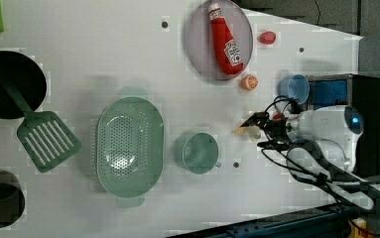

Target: Pick banana from table and place on oven.

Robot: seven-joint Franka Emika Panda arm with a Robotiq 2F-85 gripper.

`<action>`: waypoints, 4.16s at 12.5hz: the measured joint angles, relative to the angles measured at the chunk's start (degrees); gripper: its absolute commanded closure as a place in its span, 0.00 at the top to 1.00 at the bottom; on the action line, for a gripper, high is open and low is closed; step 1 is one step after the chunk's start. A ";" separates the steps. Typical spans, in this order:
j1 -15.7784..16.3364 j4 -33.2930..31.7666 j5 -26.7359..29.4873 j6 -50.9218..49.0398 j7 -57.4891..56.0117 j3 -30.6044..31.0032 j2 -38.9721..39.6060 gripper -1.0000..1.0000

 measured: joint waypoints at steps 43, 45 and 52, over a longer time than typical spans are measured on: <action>-6.41 26.02 -0.02 -22.58 -30.21 -28.87 -7.21 0.85; -5.92 26.97 0.57 -23.33 -30.79 -28.70 -7.01 1.00; -4.64 34.41 -3.05 -48.06 -35.17 -23.82 -11.47 1.00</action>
